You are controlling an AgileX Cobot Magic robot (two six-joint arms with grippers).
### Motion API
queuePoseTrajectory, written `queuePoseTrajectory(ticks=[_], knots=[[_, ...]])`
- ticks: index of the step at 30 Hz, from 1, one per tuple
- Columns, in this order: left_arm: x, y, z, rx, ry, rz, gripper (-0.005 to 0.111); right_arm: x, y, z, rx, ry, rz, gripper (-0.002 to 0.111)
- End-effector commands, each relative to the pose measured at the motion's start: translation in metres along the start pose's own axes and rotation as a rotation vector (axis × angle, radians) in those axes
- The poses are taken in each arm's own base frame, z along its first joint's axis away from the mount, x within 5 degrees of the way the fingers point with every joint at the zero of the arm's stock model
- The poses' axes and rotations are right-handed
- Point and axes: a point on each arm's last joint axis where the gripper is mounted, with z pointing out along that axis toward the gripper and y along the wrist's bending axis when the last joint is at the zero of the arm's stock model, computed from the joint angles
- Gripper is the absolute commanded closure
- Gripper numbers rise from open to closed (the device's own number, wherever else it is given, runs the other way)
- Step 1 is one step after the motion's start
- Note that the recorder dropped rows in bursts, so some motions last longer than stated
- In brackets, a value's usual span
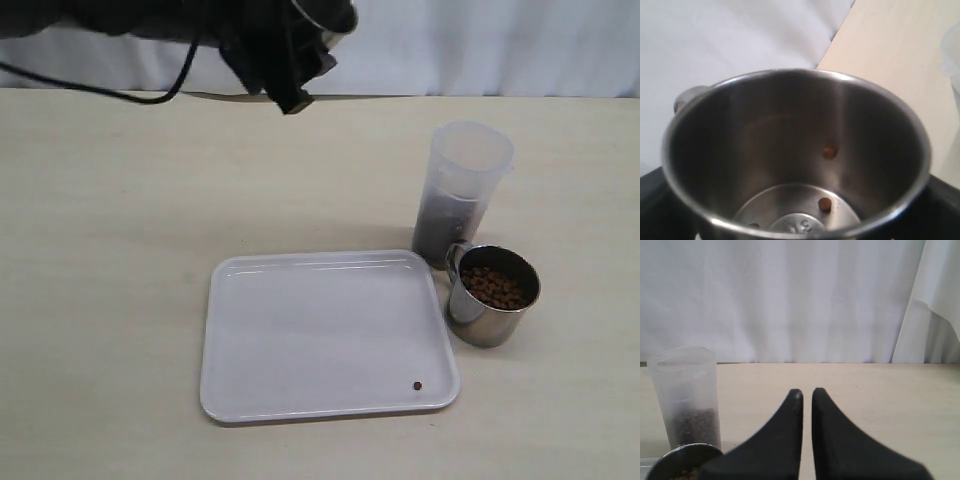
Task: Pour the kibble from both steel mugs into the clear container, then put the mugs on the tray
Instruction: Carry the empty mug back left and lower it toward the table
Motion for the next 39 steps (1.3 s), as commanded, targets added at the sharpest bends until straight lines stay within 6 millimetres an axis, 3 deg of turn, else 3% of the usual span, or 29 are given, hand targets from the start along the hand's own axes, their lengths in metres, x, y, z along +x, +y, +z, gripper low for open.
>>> queuePoseTrajectory(ticks=[1,8,16,21,39], knots=[[0.032,-0.005,-0.025,-0.135,-0.038,-0.068,0.107,0.001,0.000,0.000,-0.003,-0.001,0.003,0.103],[0.091,-0.019,-0.060,-0.345,-0.115,-0.266,0.107,0.001,0.000,0.000,-0.003,-0.001,0.003,0.103],[0.122,-0.047,-0.077,-0.272,-0.332,-0.481,0.107,0.001,0.000,0.000,-0.003,-0.001,0.003,0.103],[0.150,-0.047,-0.088,-0.275,-0.355,-0.600,0.107,0.001,0.000,0.000,-0.003,-0.001,0.003,0.103],[0.251,-0.075,-0.034,-0.169,-0.099,-0.659,0.107,0.001,0.000,0.000,-0.003,-0.001,0.003,0.103]])
